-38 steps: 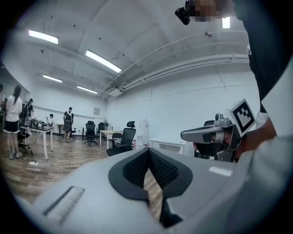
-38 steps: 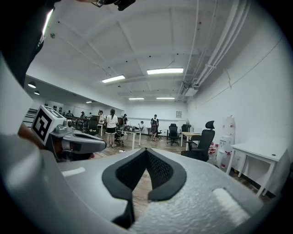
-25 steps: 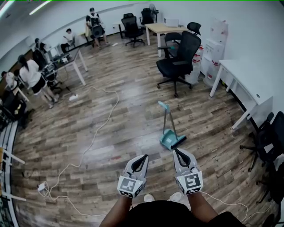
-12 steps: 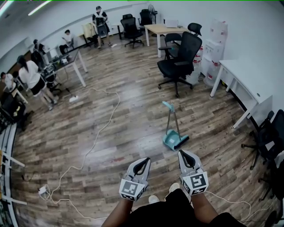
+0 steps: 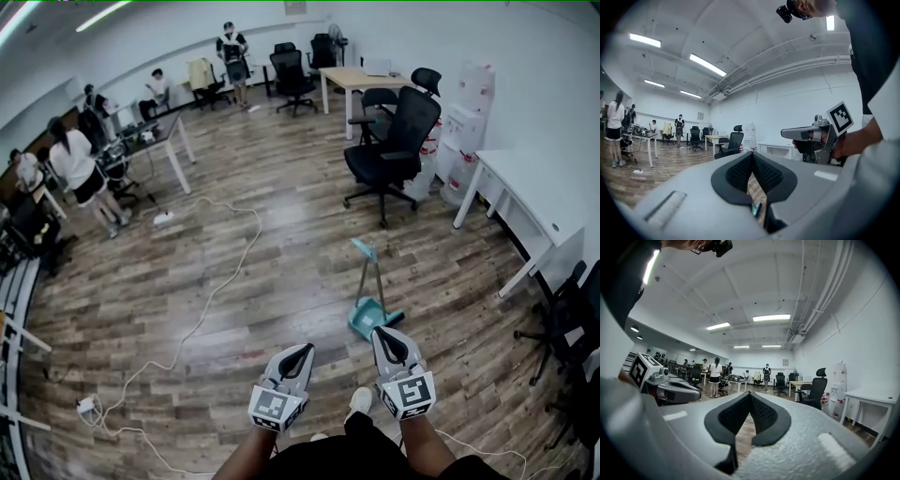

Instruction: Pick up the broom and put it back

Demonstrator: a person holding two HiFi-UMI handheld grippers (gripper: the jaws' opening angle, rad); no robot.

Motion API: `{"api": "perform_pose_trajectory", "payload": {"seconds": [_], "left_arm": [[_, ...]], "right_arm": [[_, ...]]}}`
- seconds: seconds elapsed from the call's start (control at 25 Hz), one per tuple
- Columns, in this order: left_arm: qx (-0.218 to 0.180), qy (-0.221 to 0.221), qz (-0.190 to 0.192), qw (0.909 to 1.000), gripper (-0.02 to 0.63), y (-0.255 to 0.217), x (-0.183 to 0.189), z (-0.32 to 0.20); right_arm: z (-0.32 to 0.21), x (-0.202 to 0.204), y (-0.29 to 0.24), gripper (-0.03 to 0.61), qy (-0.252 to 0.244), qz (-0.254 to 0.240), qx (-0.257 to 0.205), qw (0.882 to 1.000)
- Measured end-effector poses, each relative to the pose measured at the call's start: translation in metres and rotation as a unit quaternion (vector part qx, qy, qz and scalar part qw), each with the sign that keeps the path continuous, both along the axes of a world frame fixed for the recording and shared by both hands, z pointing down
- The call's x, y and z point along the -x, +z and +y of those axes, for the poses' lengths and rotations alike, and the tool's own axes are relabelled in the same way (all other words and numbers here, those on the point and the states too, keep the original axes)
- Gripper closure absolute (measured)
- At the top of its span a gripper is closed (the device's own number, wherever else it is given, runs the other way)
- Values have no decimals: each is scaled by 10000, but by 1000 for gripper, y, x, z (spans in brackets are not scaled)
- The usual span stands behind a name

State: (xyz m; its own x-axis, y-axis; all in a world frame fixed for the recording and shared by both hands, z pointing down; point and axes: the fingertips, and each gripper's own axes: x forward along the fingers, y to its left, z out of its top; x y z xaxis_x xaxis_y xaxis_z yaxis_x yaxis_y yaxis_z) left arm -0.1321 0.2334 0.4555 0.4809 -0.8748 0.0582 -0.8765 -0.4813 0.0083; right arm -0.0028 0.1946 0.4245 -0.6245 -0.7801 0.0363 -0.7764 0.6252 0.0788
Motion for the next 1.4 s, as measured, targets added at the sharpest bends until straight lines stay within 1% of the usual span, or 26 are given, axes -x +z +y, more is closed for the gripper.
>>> {"api": "perform_pose_trajectory", "payload": {"seconds": [0.24,0.36,0.72,0.84,0.92,1.08,1.2,1.32,1.4], "left_arm": [[-98,-32,-57,9999,595,0,-11,-42],[-79,-27,-109,9999,595,2,-21,-62],[-28,-142,-117,9998,594,-1,-49,-123],[-6,-191,-110,9998,594,0,-56,-133],[1,-209,-86,9997,595,2,-60,-138],[125,-262,-17,9996,594,9,-63,-149],[208,-262,-10,9994,594,13,-63,-159],[320,-244,-20,9992,595,18,-58,-169],[353,-244,-17,9991,595,22,-51,-178]], "right_arm": [[-36,-6,-4,575,-291,26,-102,9995],[-56,-15,-5,575,-402,9,-148,9991],[-114,-33,-1,575,-740,253,-86,9969],[-123,-39,2,575,-848,178,39,9962],[-127,-43,2,575,-933,115,30,9956],[-139,-48,4,575,-942,113,33,9955],[-152,-50,4,575,-779,222,224,9965],[-163,-45,8,575,-726,250,376,9963],[-170,-38,11,575,-774,260,355,9960]]}}
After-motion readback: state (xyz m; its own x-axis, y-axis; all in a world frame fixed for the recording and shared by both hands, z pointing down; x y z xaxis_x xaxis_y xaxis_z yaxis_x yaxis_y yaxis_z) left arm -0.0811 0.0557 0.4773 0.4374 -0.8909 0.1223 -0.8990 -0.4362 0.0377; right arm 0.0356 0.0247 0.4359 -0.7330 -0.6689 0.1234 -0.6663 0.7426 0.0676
